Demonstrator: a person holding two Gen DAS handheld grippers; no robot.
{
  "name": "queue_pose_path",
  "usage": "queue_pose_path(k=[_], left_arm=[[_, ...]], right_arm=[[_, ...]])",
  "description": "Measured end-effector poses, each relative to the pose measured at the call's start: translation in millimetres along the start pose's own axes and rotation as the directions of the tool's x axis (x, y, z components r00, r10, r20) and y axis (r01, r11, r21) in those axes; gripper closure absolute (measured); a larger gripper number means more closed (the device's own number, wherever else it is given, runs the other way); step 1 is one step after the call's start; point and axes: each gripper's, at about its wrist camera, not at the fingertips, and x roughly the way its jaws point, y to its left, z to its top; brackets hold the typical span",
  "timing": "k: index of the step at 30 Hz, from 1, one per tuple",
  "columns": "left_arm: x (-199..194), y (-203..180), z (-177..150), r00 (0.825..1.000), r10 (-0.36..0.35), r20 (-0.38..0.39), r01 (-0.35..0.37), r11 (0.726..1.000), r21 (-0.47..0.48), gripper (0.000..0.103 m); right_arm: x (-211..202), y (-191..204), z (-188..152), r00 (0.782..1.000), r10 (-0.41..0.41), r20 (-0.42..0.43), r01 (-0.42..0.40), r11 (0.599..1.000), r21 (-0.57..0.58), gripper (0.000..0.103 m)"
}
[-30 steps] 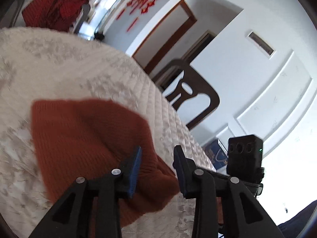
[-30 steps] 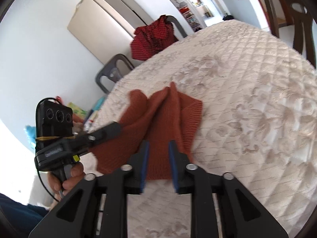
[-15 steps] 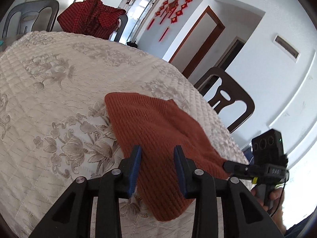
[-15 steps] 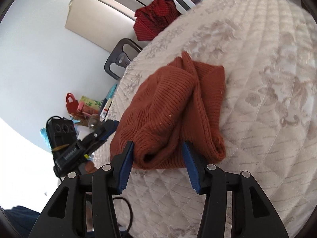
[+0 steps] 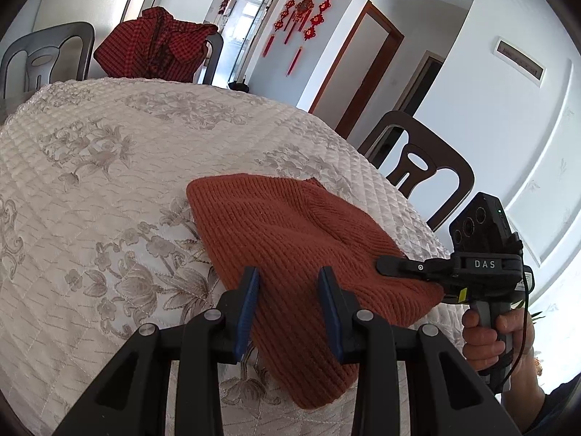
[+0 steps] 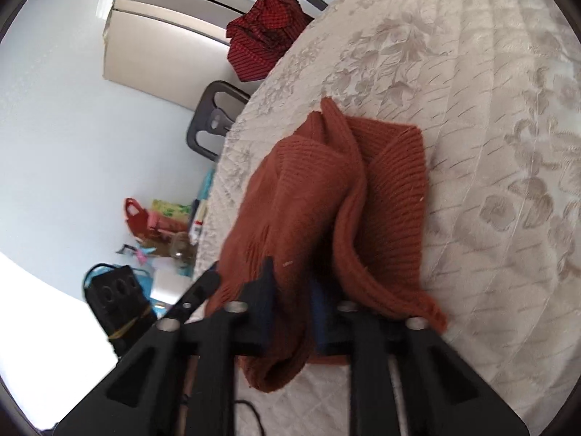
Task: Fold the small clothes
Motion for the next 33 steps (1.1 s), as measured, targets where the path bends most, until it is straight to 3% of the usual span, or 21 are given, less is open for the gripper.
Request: queue_pose_path(k=[5, 8, 12, 14, 17, 21, 26, 28, 31, 33], left_arm=[[-4, -19, 9, 1.000, -0.011, 0.030, 0.009, 0.998, 0.064, 0.067], [9, -28, 5, 1.000, -0.025, -0.005, 0.025, 0.995, 0.093, 0.067], [19, -31, -2, 1.000, -0.003, -0.020, 0.005, 0.994, 0.111, 0.067], [18, -33, -3, 1.000, 0.005, -0.022, -0.002, 0.993, 0.120, 0.067], [9, -33, -1, 1.000, 0.020, -0.016, -0.017, 0.992, 0.125, 0.067], [-7, -38, -4, 0.999, 0.036, 0.009, -0.037, 0.987, 0.156, 0.067], [-7, -49, -23, 0.999, 0.047, -0.025, -0.040, 0.973, 0.226, 0.067], [-3, -53, -30, 0.995, 0.091, -0.028, -0.081, 0.962, 0.262, 0.065], [0, -53, -34, 0.993, 0.115, -0.027, -0.103, 0.956, 0.274, 0.063], [2, -54, -35, 0.992, 0.120, -0.026, -0.108, 0.954, 0.281, 0.063]], right_arm=[[-23, 21, 4, 0.997, -0.009, 0.071, 0.017, 0.994, -0.112, 0.090], [-35, 19, 5, 0.993, -0.048, 0.111, 0.065, 0.986, -0.156, 0.090], [-25, -8, 6, 0.989, -0.126, 0.076, 0.135, 0.982, -0.131, 0.090], [-25, -11, 4, 0.991, -0.103, 0.085, 0.113, 0.986, -0.122, 0.090], [-27, -2, 3, 0.987, -0.130, 0.092, 0.144, 0.975, -0.168, 0.088], [-46, 18, -1, 0.966, -0.192, 0.171, 0.231, 0.941, -0.246, 0.088], [-57, 52, -25, 0.971, -0.155, 0.185, 0.219, 0.888, -0.405, 0.088], [-46, 52, -35, 0.969, -0.192, 0.154, 0.242, 0.858, -0.453, 0.088], [-24, 35, -43, 0.929, -0.341, 0.143, 0.367, 0.806, -0.464, 0.097], [-26, 31, -45, 0.930, -0.328, 0.166, 0.367, 0.799, -0.476, 0.097]])
